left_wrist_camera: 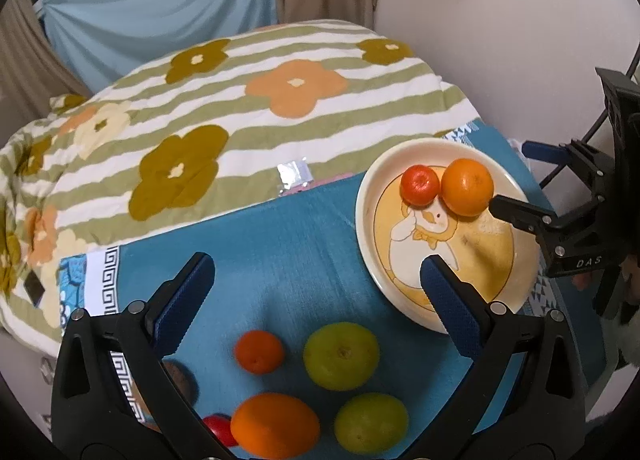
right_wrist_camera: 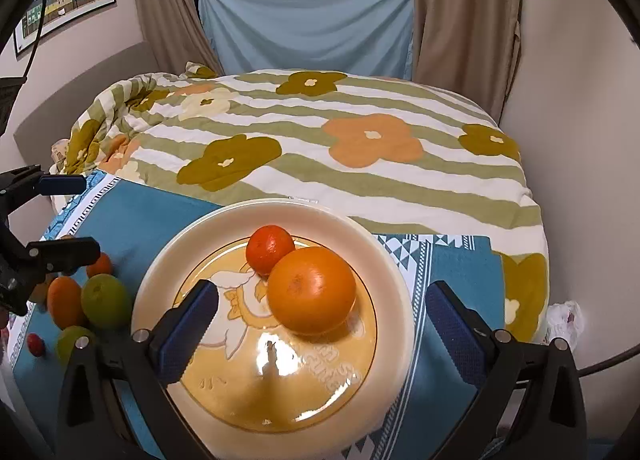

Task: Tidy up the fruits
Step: 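Withdraw both tools from the bowl back over the remaining fruit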

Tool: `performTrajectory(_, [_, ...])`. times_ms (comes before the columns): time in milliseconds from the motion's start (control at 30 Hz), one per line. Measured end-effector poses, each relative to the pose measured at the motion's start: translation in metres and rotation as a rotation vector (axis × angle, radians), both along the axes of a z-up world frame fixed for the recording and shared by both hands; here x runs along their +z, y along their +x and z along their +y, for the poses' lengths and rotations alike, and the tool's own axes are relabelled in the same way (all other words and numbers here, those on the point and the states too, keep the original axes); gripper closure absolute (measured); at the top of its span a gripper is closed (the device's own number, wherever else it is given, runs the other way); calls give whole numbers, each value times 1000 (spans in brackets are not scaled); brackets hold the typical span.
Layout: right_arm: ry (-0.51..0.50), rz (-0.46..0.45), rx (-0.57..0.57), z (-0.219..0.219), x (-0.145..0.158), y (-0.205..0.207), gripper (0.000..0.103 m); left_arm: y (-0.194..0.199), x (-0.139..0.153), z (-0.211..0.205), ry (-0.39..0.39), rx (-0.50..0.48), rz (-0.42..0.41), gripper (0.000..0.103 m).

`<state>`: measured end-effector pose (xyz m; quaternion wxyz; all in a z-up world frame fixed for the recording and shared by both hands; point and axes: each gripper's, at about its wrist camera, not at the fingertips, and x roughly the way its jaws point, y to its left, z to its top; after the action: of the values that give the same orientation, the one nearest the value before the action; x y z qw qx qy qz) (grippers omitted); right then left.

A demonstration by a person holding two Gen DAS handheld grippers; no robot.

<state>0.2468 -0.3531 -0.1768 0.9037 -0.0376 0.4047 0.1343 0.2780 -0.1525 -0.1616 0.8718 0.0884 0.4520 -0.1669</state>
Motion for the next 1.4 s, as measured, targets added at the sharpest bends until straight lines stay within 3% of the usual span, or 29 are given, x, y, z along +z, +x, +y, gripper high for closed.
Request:
performTrajectory(367, [38, -34, 24, -7, 48, -39, 0, -50, 54, 5, -27, 84, -102, 0])
performTrajectory(800, [100, -24, 107, 3, 99, -104, 0, -164, 105, 46, -18, 274, -219, 0])
performTrajectory(1100, [66, -15, 115, 46, 99, -145, 0, -215, 109, 93, 14, 367, -245, 0])
performTrajectory(1400, [61, 32, 47, 107, 74, -168, 0, -214, 80, 154, 24, 299, -184, 0])
